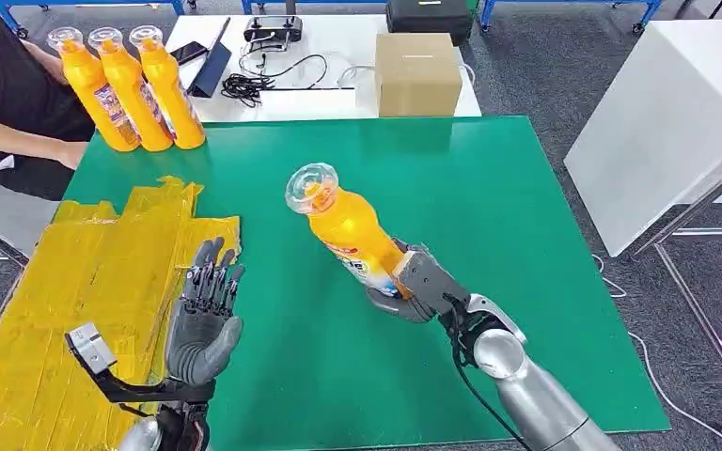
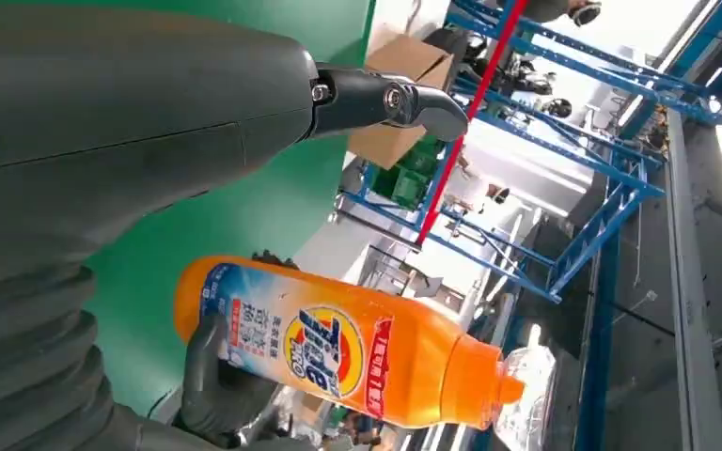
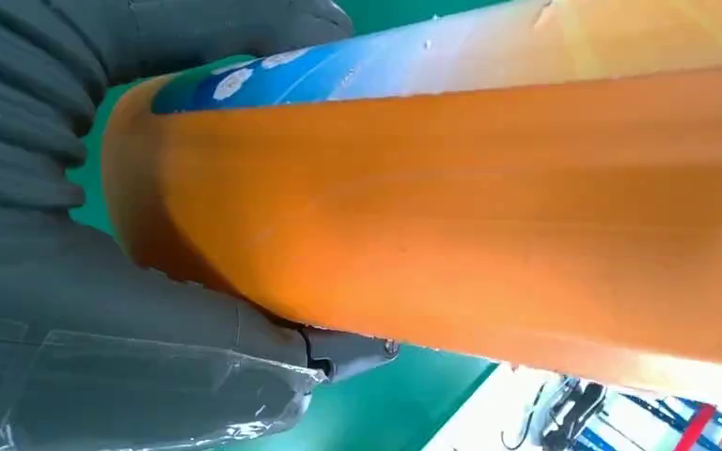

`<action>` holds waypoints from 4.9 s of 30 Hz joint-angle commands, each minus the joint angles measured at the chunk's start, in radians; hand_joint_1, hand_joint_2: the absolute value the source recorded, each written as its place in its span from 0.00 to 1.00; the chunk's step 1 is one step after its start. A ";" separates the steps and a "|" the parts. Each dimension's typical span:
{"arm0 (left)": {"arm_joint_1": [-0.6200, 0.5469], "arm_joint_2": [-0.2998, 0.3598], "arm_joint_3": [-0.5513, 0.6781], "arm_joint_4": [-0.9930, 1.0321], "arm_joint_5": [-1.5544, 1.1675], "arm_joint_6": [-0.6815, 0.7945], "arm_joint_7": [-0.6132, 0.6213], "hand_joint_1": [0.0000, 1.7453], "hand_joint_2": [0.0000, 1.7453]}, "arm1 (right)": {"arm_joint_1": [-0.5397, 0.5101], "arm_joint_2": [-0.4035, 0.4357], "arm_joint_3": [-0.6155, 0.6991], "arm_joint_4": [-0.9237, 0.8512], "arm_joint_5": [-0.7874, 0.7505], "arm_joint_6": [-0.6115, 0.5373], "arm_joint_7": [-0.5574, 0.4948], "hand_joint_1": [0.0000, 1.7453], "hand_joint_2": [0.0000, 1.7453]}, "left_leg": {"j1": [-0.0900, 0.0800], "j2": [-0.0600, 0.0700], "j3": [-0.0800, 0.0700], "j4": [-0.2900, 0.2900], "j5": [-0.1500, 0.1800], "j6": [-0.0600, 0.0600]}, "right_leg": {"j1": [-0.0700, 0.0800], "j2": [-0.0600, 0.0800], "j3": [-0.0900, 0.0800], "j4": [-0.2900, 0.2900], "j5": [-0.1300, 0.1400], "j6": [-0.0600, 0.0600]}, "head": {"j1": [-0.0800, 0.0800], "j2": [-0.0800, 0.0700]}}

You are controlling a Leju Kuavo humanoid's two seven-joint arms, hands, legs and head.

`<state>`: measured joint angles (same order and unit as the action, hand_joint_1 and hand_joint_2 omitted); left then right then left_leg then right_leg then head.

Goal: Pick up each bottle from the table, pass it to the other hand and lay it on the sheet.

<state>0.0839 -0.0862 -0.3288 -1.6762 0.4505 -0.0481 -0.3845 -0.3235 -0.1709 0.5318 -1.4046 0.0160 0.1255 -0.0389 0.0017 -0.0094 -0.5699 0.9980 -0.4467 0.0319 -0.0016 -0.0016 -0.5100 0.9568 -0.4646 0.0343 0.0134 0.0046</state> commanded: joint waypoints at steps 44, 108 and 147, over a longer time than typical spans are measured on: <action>-0.129 0.009 0.043 0.113 0.066 -0.021 0.021 1.00 1.00 | -0.286 0.270 0.662 0.190 -0.044 0.095 0.107 1.00 1.00 | 0.002 0.002 0.003 -0.001 0.000 -0.003 | 0.001 0.001 0.002 0.000 -0.001 -0.001 | 0.000 0.000; -0.114 0.339 0.164 0.565 -1.680 0.462 0.339 1.00 1.00 | 0.191 -0.042 0.090 -0.309 0.188 -0.094 -0.099 0.00 0.00 | 0.002 0.007 0.014 -0.006 0.000 -0.011 | 0.001 0.008 0.005 0.004 -0.001 -0.004 | 0.001 0.000; -0.132 -0.130 0.471 0.140 -1.183 0.746 -0.314 0.00 0.00 | 0.226 -0.088 0.163 -0.309 0.135 -0.143 -0.120 0.00 0.00 | 0.002 -0.001 0.004 -0.002 0.001 -0.011 | 0.001 -0.002 -0.002 0.005 -0.003 -0.005 | 0.000 0.000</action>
<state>-0.0052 -0.1316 0.1862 -1.4100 -0.8677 0.7019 -0.6985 -0.0873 -0.2487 0.6458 -1.7281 0.1541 -0.0019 -0.1587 0.0025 -0.0089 -0.5654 0.9940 -0.4452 0.0215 -0.0013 -0.0007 -0.5120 0.9615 -0.4673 0.0290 0.0137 0.0046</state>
